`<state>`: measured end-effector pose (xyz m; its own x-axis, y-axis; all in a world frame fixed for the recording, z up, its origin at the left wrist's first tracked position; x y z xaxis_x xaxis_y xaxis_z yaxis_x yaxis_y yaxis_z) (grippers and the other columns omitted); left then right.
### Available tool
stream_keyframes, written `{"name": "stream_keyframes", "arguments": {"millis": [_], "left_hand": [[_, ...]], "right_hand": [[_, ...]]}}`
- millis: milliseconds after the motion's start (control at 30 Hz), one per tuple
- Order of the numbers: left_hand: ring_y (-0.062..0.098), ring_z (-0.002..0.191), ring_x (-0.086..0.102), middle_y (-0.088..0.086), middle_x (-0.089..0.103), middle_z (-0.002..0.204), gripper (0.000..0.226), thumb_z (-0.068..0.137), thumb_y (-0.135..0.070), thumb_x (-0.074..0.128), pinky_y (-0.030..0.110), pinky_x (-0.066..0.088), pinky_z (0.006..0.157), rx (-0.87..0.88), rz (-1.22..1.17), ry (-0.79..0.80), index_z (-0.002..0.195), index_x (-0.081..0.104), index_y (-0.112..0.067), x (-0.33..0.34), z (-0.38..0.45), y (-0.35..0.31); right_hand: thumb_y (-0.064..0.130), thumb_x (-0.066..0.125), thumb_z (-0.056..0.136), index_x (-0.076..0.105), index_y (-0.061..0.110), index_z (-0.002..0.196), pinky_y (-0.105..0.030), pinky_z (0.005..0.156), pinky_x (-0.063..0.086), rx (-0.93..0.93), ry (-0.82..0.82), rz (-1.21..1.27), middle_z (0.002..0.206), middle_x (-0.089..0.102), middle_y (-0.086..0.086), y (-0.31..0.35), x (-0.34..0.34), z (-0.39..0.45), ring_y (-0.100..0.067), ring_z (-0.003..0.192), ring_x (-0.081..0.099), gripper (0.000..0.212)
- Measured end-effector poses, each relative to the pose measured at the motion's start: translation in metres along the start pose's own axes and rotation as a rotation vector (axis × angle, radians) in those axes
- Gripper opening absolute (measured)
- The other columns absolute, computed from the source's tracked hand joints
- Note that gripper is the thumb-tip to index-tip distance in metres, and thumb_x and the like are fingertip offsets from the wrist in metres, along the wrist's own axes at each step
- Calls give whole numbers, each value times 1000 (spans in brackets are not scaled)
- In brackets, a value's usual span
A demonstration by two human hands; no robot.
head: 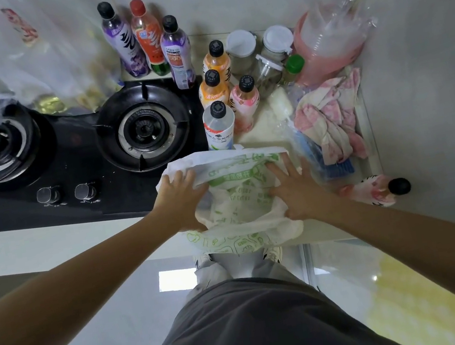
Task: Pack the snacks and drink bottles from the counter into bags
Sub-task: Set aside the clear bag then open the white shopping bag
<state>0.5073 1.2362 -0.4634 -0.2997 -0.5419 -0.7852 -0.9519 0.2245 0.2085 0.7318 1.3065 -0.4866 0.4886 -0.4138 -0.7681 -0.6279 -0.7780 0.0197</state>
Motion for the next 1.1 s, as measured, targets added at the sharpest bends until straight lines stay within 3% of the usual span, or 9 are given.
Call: {"name": "stream_keyframes", "arguments": {"millis": [100, 200, 300, 367, 467, 600, 700, 833, 1100], "left_hand": [[30, 129, 40, 6, 34, 147, 91, 72, -79, 66, 49, 38, 104, 110, 54, -156, 144, 41, -30, -12, -9, -10], [27, 117, 50, 3, 55, 131, 64, 76, -65, 71, 45, 43, 101, 327, 72, -342, 126, 62, -25, -20, -19, -24], [27, 128, 49, 0, 61, 135, 48, 85, -42, 72, 47, 38, 114, 521, 22, -431, 130, 64, -29, -16, -24, -36], [28, 138, 44, -5, 60, 142, 49, 86, -30, 71, 52, 30, 120, 562, 62, -424, 134, 63, -34, -11, -23, -40], [30, 146, 39, -10, 63, 138, 50, 84, -17, 70, 61, 25, 120, 554, 93, -366, 130, 64, -34, -4, -18, -45], [29, 142, 43, -14, 71, 106, 31, 85, -24, 75, 70, 19, 119, 447, 91, -312, 113, 66, -32, 4, -9, -40], [32, 144, 37, -7, 64, 127, 63, 70, -54, 82, 75, 14, 115, 355, 107, -213, 125, 62, -30, 17, -3, -33], [42, 150, 16, 2, 32, 158, 96, 61, -67, 77, 80, 12, 111, 197, 29, -176, 145, 44, -34, 16, -3, -24], [43, 132, 38, 13, 19, 158, 119, 58, -87, 64, 79, 13, 110, -125, 26, -127, 155, 14, -40, 20, 4, -5]], "right_hand": [[29, 66, 83, 62, 38, 137, -71, 121, -6, -22, 1, 159, 172, 0, 2, -10, -6, 2, -35, 156, -22, 55], [44, 42, 85, 76, 28, 115, -67, 121, 11, 40, -178, 312, 163, 33, 1, -24, -21, 3, -25, 155, 9, 48], [44, 34, 92, 75, 18, 96, -65, 107, 34, -7, -465, 246, 129, 59, 1, -14, -29, 1, -26, 130, 41, 48], [42, 39, 96, 71, 18, 93, -62, 103, 39, -41, -511, 214, 113, 60, 2, 3, -24, 4, -25, 117, 46, 40], [50, 39, 95, 71, 17, 103, -64, 109, 33, -106, -390, 132, 114, 61, 0, 32, -2, 13, -30, 121, 50, 48], [71, 62, 83, 46, 28, 149, -71, 119, 12, -57, -124, 104, 149, 39, -6, 43, 25, 16, -34, 146, 28, 81], [74, 69, 74, 38, 29, 152, -71, 120, 9, -46, -126, 73, 155, 30, -10, 43, 24, 13, -37, 149, 22, 95], [73, 73, 73, 33, 29, 158, -71, 122, 3, -60, -129, 67, 164, 22, -13, 34, 24, 13, -42, 153, 13, 103], [68, 82, 68, 28, 30, 160, -67, 123, 8, 22, -151, 11, 164, 14, -20, -6, 3, 13, -45, 151, 17, 112]]}}
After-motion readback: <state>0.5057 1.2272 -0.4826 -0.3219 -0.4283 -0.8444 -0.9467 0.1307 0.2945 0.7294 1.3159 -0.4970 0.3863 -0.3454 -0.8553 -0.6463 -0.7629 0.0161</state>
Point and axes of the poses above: each hand's wrist, its own z-axis towards the middle knuckle, its own x-axis out of the palm, y = z × x, the point moved 9 cm from there along z, towards the middle knuckle
